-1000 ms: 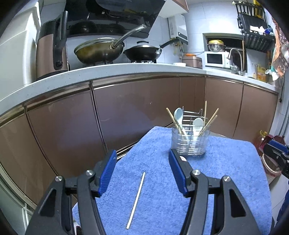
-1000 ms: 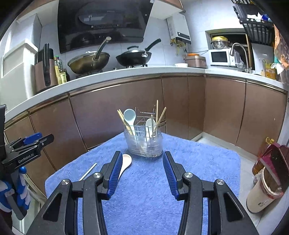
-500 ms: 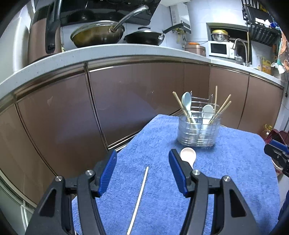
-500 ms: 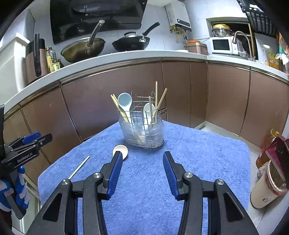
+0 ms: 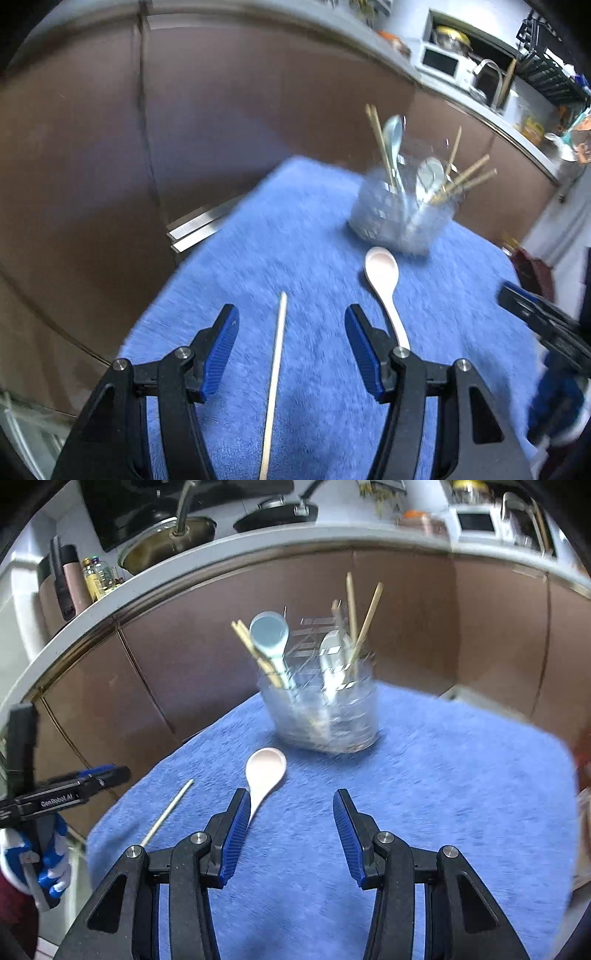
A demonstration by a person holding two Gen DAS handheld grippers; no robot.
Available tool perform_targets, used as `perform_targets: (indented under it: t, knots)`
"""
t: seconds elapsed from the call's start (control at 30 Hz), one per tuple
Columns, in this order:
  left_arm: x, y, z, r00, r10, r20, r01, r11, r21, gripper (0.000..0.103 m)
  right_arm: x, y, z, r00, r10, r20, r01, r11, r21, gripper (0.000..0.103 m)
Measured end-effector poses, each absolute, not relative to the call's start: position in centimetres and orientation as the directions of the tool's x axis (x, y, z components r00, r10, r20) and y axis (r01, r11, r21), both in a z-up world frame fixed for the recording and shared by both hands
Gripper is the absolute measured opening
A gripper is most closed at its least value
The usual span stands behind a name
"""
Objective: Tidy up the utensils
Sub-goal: 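Grasp the last chopstick with the left gripper while the right gripper grasps the white spoon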
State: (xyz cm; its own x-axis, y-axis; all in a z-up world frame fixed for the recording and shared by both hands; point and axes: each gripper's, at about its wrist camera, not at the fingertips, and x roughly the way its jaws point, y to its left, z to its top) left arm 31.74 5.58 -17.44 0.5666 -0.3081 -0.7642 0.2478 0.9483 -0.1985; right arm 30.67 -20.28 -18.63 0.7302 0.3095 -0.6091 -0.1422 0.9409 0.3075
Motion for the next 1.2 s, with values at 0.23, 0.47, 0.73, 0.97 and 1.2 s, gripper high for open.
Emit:
perform_targets:
  t: [0.23,0.47,0.73,0.97,1.2]
  knots:
    - [35.0,5.7,-21.3,0.426,-0.356,-0.832,0.316,0.920,-0.232,0.049,35.7,-18.9,-21.9,0.650,0.395,-0.649,-0.161,0.906,0.391,0.037]
    - [36.5,3.7,-23.3,0.338,-0.337,-0.879,0.380,0.903,-0.199,0.032,39.3,-18.0,-23.6,0.622,0.416,-0.663,-0.169,0.898,0.405,0.031]
    - [39.1,2.8,-24.7,0.234,-0.288,-0.929,0.382,0.906,-0.184,0.019,41.3,-17.7,-24.9,0.602,0.437,-0.669,-0.171,0.888,0.427,0.025]
    - [40.8,3.0,-25.0,0.165,-0.272,-0.948,0.354,0.913,-0.200,0.014,43.3,-16.9,-25.3,0.561,0.456,-0.691,-0.217,0.887,0.408,0.022]
    - [41.6,2.6,-25.1,0.149,-0.222,-0.964,0.346,0.925,-0.159,0.008,44.7,-16.0,-26.4,0.481,0.480,-0.734,-0.282,0.877,0.389,0.008]
